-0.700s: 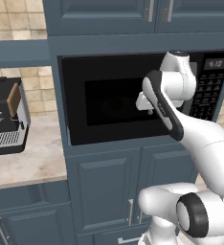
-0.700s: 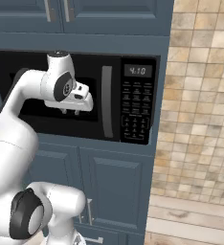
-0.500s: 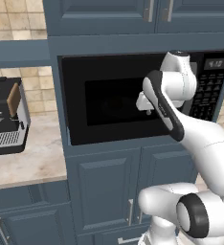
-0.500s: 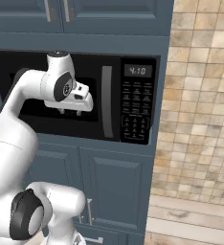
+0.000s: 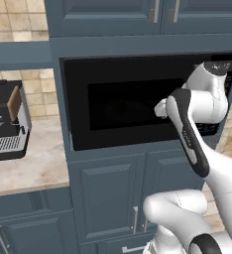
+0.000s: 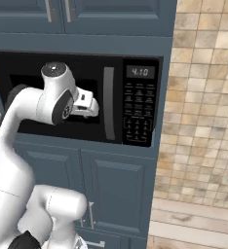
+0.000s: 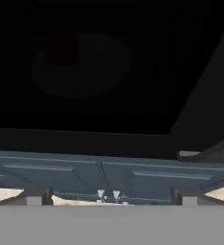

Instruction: Retrieve the reheated potato from the microwave, then place the potato, cheese, and condiment on the cutting board.

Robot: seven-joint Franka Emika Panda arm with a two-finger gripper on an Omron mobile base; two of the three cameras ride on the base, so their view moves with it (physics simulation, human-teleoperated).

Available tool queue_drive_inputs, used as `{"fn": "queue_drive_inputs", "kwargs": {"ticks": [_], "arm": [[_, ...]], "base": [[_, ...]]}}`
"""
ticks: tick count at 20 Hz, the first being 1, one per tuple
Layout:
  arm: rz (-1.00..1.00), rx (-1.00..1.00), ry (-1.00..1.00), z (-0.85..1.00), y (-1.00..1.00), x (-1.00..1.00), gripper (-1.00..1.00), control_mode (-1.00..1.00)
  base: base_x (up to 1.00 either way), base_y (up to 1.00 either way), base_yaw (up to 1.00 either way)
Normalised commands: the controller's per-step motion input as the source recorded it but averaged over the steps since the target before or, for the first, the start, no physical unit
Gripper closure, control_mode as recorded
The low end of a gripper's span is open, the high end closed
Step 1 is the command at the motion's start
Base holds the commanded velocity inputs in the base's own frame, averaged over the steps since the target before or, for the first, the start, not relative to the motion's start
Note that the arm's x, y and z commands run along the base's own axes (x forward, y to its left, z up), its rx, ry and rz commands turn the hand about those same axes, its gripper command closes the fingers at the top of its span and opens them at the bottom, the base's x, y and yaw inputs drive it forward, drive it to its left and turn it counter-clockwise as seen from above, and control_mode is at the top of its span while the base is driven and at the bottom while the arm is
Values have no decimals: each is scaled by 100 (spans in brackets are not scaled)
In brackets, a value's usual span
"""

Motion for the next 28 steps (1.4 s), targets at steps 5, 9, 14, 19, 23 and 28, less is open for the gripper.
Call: {"fn": "queue_drive_inputs", "kwargs": {"ticks": [5, 9, 14, 19, 23, 28], "arm": [[0, -2, -34, 10, -42, -27, -100, -100], [0, 0, -4, 19, -48, -8, -100, -100], [0, 0, 2, 15, -46, -4, -100, -100], [0, -1, 2, 11, -33, 8, -100, -100], [0, 0, 0, 4, -15, 35, -100, -100], [0, 0, 0, 1, -1, 37, -100, -100]], "base": [[0, 0, 0], [0, 0, 0], [0, 0, 0], [0, 0, 0], [0, 0, 0], [0, 0, 0]]}}
